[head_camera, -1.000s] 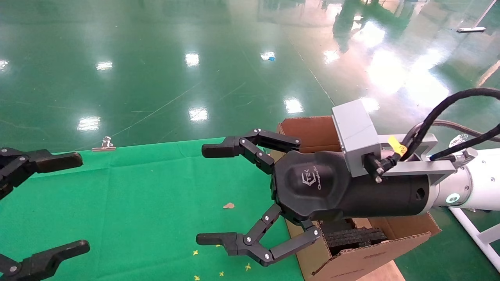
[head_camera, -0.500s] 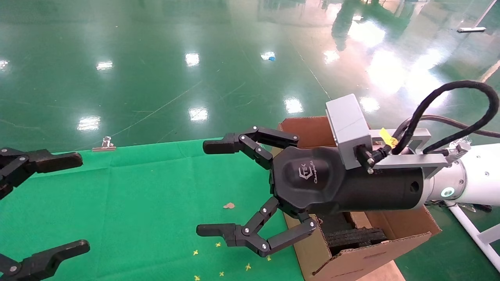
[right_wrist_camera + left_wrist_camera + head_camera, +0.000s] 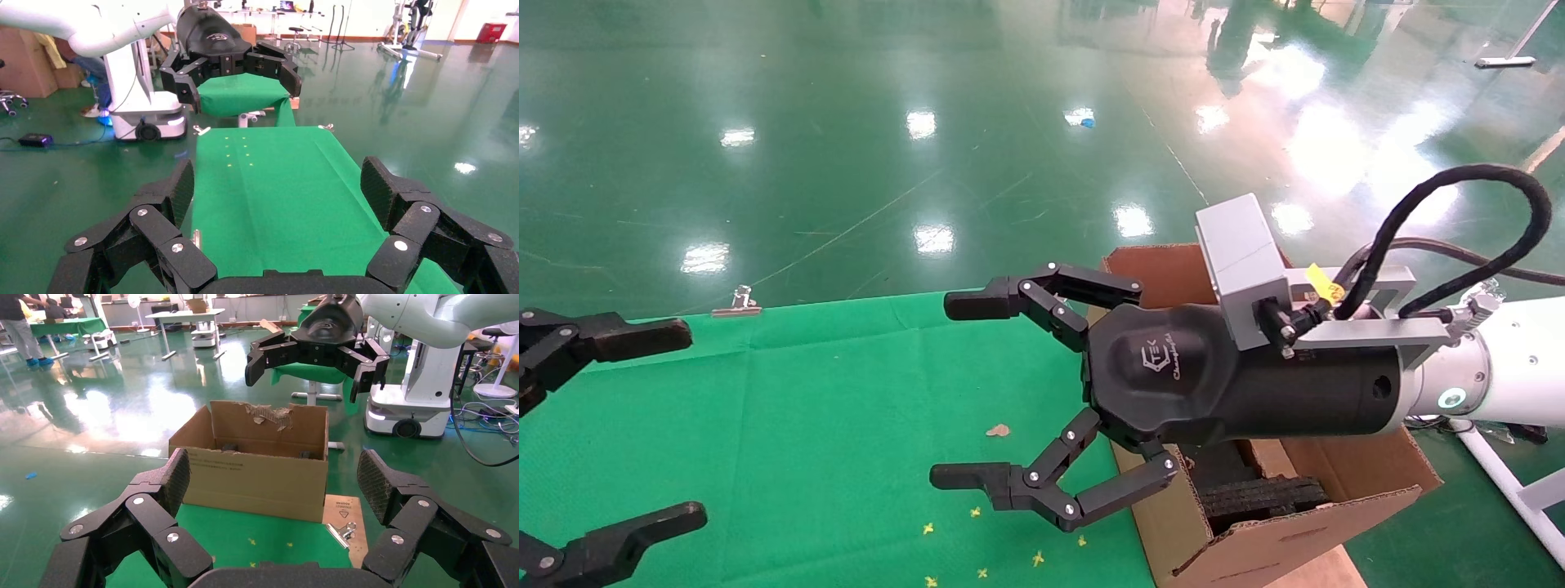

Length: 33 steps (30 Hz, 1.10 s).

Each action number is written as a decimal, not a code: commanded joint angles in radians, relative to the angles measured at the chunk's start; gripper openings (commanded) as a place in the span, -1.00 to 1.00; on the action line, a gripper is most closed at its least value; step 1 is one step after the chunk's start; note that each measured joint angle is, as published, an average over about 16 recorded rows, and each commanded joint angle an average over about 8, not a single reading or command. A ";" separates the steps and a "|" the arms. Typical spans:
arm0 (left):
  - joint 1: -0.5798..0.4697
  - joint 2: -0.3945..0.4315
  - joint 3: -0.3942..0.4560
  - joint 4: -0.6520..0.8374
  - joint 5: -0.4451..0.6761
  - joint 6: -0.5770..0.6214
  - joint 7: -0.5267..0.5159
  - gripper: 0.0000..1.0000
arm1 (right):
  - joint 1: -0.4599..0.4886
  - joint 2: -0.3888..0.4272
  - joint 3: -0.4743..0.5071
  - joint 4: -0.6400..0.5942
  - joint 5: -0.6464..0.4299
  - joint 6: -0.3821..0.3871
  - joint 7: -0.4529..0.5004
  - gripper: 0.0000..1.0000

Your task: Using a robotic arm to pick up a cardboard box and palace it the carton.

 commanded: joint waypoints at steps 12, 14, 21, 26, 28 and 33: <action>0.000 0.000 0.000 0.000 0.000 0.000 0.000 1.00 | 0.003 -0.001 -0.003 -0.002 -0.001 0.001 0.001 1.00; 0.000 0.000 0.000 0.000 0.000 0.000 0.000 1.00 | 0.004 -0.001 -0.003 -0.002 -0.001 0.001 0.001 1.00; 0.000 0.000 0.000 0.000 0.000 0.000 0.000 1.00 | 0.004 -0.001 -0.004 -0.003 -0.002 0.001 0.001 1.00; 0.000 0.000 0.000 0.000 0.000 0.000 0.000 1.00 | 0.004 -0.001 -0.004 -0.003 -0.002 0.001 0.001 1.00; 0.000 0.000 0.000 0.000 0.000 0.000 0.000 1.00 | 0.004 -0.001 -0.004 -0.003 -0.002 0.001 0.001 1.00; 0.000 0.000 0.000 0.000 0.000 0.000 0.000 1.00 | 0.005 -0.001 -0.005 -0.004 -0.002 0.001 0.001 1.00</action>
